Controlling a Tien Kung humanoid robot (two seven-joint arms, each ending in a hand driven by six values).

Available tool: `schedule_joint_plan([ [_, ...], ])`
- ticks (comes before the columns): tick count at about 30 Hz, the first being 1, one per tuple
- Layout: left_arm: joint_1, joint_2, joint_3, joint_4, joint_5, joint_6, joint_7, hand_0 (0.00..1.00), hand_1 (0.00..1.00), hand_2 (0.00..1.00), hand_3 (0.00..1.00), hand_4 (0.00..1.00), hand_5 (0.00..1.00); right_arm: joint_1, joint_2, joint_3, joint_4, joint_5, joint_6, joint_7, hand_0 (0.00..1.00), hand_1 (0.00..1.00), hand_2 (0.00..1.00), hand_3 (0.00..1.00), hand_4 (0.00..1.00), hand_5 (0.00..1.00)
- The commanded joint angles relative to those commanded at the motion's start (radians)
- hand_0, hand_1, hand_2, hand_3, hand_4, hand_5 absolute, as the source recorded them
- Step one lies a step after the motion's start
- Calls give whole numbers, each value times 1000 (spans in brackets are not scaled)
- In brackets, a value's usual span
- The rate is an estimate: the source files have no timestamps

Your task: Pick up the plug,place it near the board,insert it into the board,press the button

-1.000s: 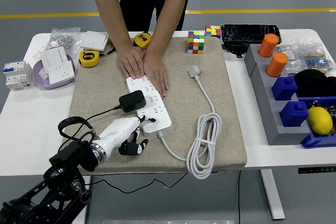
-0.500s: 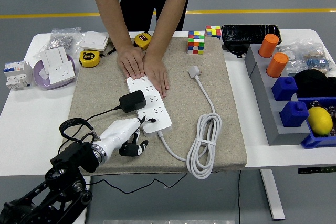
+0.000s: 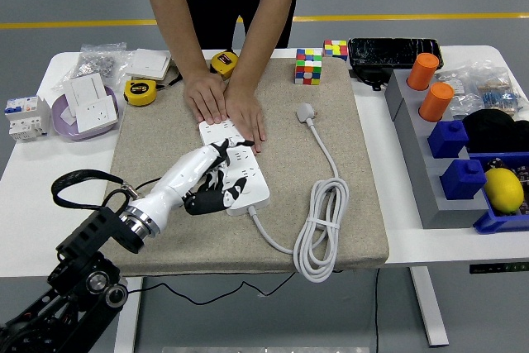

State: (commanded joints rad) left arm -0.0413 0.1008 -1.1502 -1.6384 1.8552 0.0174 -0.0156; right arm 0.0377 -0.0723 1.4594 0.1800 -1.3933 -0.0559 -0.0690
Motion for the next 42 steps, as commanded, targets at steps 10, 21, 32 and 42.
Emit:
schedule_joint_plan([
  [10, -33, -30, -252, 91, -423, 37, -125, 899, 946, 921, 916, 998, 786, -9, 3, 14, 0, -4, -1, -3, 800, 707, 715, 755, 998, 990],
  [21, -74, -37, -399, 266, -890, -29, -135, 998, 998, 991, 978, 998, 998, -6, 7, 6, 0, 11, -3, 1, 799, 707, 715, 755, 998, 991],
  [32, -76, -39, -428, 288, -1129, -32, -131, 998, 998, 992, 981, 998, 998, -6, 5, 13, 0, 3, -1, -1, 798, 707, 715, 755, 998, 991],
  [42, -71, -28, -433, 306, -1063, -39, -116, 995, 998, 981, 978, 998, 998, -4, 0, 5, 0, 8, -2, -1, 799, 707, 715, 755, 998, 993],
])
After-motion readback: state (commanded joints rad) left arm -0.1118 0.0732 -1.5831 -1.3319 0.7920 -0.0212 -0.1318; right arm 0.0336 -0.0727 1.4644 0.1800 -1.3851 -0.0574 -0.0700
